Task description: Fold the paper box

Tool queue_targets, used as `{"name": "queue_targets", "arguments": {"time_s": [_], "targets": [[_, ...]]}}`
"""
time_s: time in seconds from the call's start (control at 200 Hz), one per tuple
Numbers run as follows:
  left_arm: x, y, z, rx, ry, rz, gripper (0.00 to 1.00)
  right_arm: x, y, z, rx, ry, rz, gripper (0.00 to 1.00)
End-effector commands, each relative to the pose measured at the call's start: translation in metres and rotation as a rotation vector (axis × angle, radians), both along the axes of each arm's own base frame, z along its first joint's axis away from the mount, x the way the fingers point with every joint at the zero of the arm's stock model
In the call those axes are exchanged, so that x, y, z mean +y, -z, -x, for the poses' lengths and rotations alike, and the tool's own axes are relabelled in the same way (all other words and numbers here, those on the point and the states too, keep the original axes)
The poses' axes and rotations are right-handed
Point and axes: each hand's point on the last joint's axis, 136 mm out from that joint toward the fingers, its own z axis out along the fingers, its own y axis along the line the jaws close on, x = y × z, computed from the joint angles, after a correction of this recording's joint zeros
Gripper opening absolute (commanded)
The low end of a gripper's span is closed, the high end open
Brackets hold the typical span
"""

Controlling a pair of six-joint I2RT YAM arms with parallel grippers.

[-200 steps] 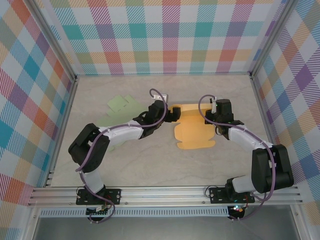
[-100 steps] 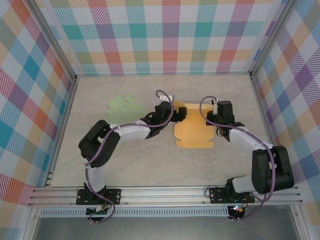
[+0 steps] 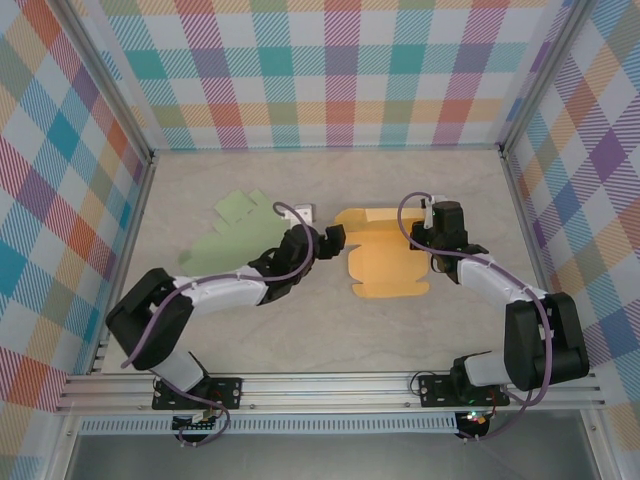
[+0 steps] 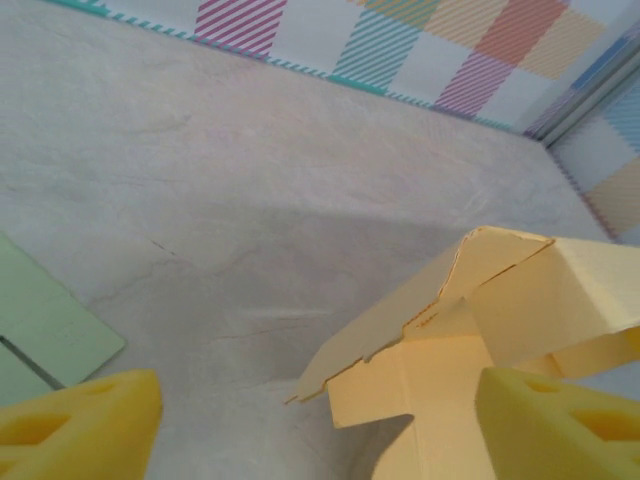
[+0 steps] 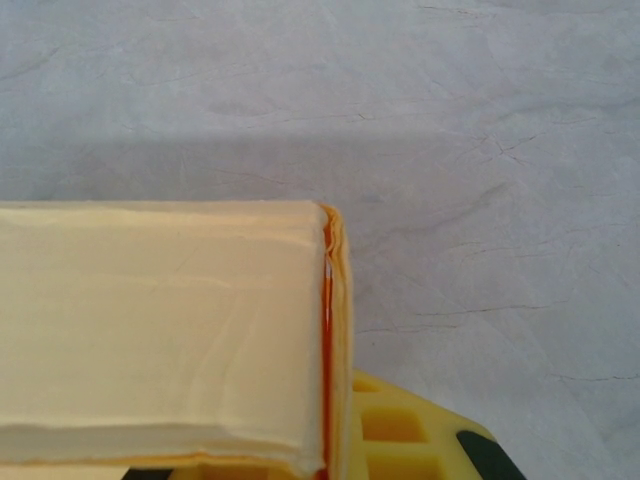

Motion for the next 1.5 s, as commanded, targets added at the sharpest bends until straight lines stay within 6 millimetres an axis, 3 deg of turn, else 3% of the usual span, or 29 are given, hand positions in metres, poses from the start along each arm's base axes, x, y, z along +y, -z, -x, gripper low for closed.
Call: {"name": "queue_targets", "arguments": {"time_s": [0.0, 0.09, 0.245, 0.385, 0.59, 0.845, 0.955, 1.14, 1.495], "targets": [[0.001, 0.021, 0.019, 0.102, 0.012, 0.061, 0.72, 0.004, -0.009, 0.0, -0.039, -0.011, -0.018, 0.0], [-0.013, 0.032, 0.029, 0.149, 0.059, 0.091, 0.67, 0.005, -0.009, 0.001, -0.04, -0.013, -0.02, 0.0], [-0.044, 0.045, 0.037, 0.19, 0.133, 0.124, 0.67, 0.006, -0.009, 0.001, -0.038, -0.021, -0.024, 0.0], [-0.063, 0.055, 0.03, 0.21, 0.159, 0.144, 0.78, 0.006, -0.01, 0.003, -0.042, -0.026, -0.027, 0.0], [-0.084, 0.065, 0.015, 0.215, 0.177, 0.159, 0.78, 0.008, -0.011, 0.003, -0.048, -0.031, -0.033, 0.0], [-0.087, 0.069, -0.01, 0.196, 0.155, 0.139, 0.73, 0.008, -0.012, 0.003, -0.052, -0.034, -0.037, 0.0], [-0.087, 0.062, -0.015, 0.162, 0.16, 0.126, 0.68, 0.008, -0.012, 0.004, -0.05, -0.034, -0.035, 0.0], [-0.094, 0.051, -0.015, 0.128, 0.195, 0.115, 0.55, 0.01, -0.01, 0.003, -0.041, -0.043, -0.044, 0.0], [-0.119, 0.045, -0.015, 0.102, 0.293, 0.132, 0.47, 0.013, -0.01, 0.004, -0.039, -0.055, -0.053, 0.0]]}}
